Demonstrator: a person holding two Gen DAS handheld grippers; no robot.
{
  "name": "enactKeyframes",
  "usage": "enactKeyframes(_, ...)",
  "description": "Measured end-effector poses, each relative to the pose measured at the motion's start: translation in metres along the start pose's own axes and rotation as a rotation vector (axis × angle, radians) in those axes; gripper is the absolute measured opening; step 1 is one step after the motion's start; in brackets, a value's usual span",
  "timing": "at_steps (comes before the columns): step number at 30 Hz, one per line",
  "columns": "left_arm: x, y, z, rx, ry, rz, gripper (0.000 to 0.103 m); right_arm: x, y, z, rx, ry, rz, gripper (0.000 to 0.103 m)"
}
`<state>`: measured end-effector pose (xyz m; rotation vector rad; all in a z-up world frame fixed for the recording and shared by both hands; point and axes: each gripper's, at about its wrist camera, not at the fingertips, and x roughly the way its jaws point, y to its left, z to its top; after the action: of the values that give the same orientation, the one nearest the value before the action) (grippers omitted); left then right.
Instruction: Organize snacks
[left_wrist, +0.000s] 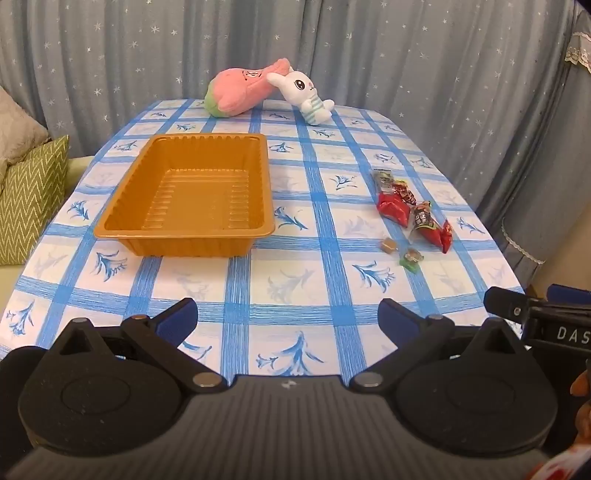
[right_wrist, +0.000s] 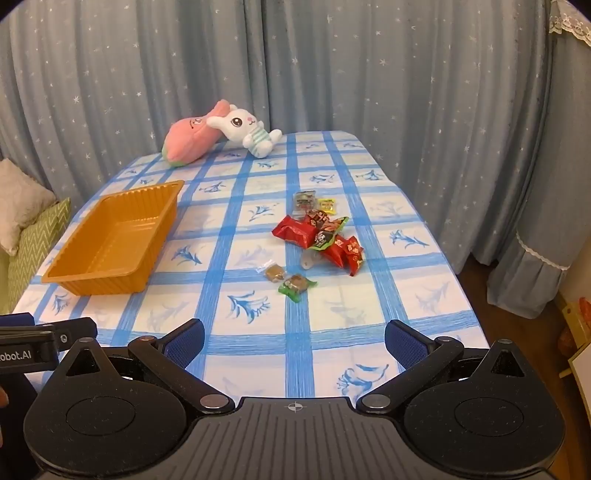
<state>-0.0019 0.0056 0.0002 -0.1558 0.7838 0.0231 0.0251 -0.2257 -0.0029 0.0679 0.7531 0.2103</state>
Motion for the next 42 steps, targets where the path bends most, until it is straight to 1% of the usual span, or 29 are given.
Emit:
enactKeyframes(1, -0.002, -0.003, -0.001, -0.002, -0.002, 0.013, 0.103, 0.000, 0.001, 0.000, -0.004, 0.000, 0.000, 0.103)
enactKeyframes(6, -0.004, -0.001, 0.002, 0.005, 0.001, 0.016, 0.103, 0.000, 0.002, -0.001, -0.005, -0.003, -0.004, 0.103)
enactKeyframes(10, -0.002, -0.007, 0.001, 0.011, 0.002, 0.024, 0.103, 0.001, 0.003, -0.002, -0.011, -0.005, -0.010, 0.103)
enactKeyframes(42, -0.002, -0.011, 0.000, 0.009, 0.003, 0.012, 0.103, 0.001, -0.001, 0.001, -0.008, -0.004, -0.010, 0.103)
